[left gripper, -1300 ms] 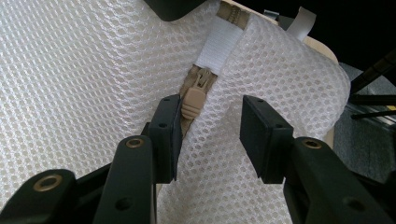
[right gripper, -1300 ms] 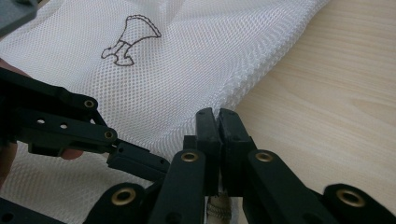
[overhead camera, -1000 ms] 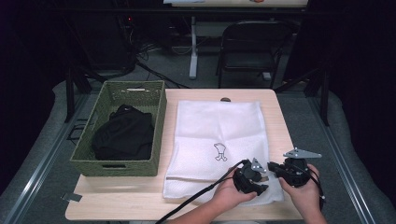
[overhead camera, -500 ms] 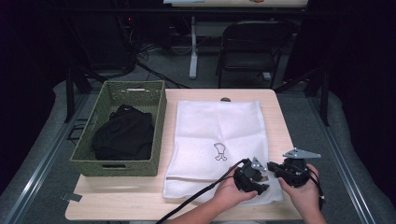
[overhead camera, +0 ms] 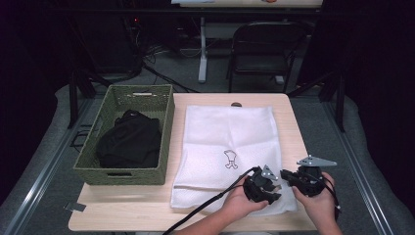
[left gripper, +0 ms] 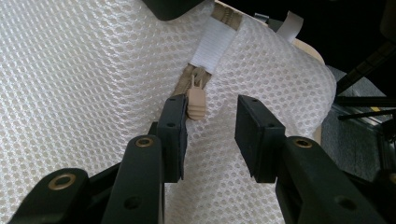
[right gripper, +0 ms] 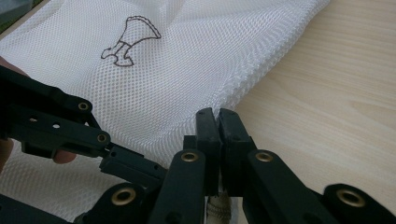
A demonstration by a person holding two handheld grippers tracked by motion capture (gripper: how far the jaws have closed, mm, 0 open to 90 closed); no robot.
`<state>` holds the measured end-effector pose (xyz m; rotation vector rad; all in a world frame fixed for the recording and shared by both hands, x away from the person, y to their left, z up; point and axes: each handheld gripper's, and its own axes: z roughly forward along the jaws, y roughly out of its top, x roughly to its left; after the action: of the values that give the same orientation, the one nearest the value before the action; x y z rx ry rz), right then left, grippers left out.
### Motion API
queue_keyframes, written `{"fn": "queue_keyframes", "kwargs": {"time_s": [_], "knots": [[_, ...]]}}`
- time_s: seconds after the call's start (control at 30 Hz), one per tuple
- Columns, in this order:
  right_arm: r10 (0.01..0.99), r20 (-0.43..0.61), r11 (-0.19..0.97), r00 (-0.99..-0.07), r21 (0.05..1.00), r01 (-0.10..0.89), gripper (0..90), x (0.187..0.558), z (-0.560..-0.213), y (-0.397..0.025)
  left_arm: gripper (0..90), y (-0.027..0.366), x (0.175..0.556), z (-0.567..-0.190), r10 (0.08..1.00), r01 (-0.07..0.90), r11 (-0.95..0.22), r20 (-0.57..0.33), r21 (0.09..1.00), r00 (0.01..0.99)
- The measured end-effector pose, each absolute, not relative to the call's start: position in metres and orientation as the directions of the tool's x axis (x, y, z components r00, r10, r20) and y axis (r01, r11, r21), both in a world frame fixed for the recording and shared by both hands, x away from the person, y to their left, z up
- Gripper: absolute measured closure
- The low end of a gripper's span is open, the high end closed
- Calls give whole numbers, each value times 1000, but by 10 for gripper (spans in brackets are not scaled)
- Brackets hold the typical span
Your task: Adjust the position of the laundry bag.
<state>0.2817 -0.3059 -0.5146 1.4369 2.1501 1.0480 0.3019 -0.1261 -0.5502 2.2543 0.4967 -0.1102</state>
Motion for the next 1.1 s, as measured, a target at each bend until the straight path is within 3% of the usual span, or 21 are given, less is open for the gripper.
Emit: {"fn": "queue_keyframes", "kwargs": {"time_s": [0.47, 1.1], "knots": [[897, 107, 215, -428, 741, 636, 879, 281, -514, -305, 662, -127, 301, -551, 345, 394, -593, -220, 703, 912], [899, 107, 212, -425, 743, 635, 879, 281, -514, -305, 707, -128, 298, -552, 342, 424, -555, -268, 716, 900]]}}
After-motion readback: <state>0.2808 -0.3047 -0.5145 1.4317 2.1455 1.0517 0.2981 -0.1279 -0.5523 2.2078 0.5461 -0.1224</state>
